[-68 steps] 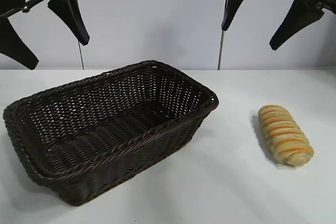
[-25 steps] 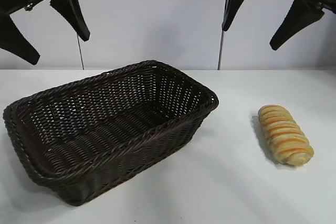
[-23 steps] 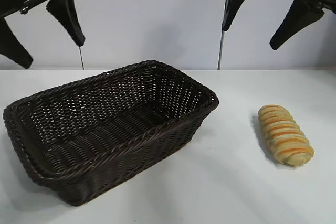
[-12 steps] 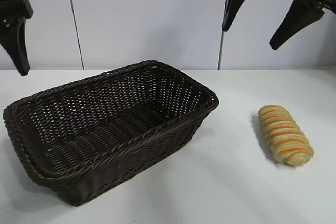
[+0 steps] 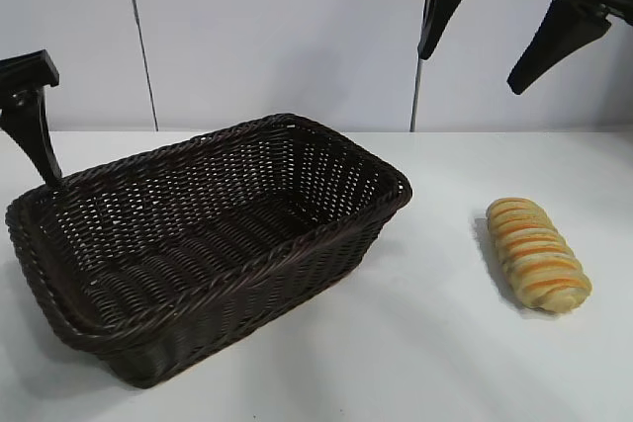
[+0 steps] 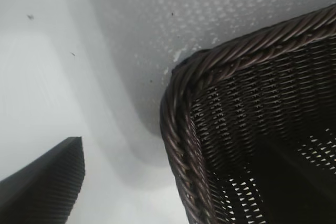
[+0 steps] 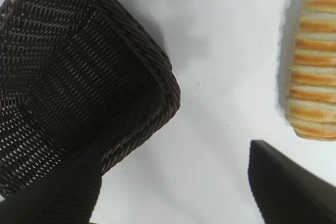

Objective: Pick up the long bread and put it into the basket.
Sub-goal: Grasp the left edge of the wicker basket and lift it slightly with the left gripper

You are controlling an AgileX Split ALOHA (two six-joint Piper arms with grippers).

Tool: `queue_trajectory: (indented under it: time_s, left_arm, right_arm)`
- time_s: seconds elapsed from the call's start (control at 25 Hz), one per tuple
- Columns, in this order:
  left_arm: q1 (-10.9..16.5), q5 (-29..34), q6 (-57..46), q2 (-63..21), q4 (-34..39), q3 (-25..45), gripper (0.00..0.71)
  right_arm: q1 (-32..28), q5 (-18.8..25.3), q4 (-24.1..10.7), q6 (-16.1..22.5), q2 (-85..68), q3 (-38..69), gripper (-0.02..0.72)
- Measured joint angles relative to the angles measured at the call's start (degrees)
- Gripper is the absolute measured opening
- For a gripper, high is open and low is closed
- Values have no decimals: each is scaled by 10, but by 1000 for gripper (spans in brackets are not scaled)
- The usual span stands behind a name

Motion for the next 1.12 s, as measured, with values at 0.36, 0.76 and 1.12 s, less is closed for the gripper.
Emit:
queue_trajectory:
  time_s: [0.36,0.76,1.12]
  left_arm:
    - [-16,-79,-28,0,-7,45,627]
    - [-16,-116,-29,38,-16,58,627]
    - [-16,-132,-25,60,-40,58,623]
  right_arm:
    - [0,3,4,-1,0,0,559]
    - [0,5,4,-1,0,0,559]
    - [0,5,4,-1,0,0,559]
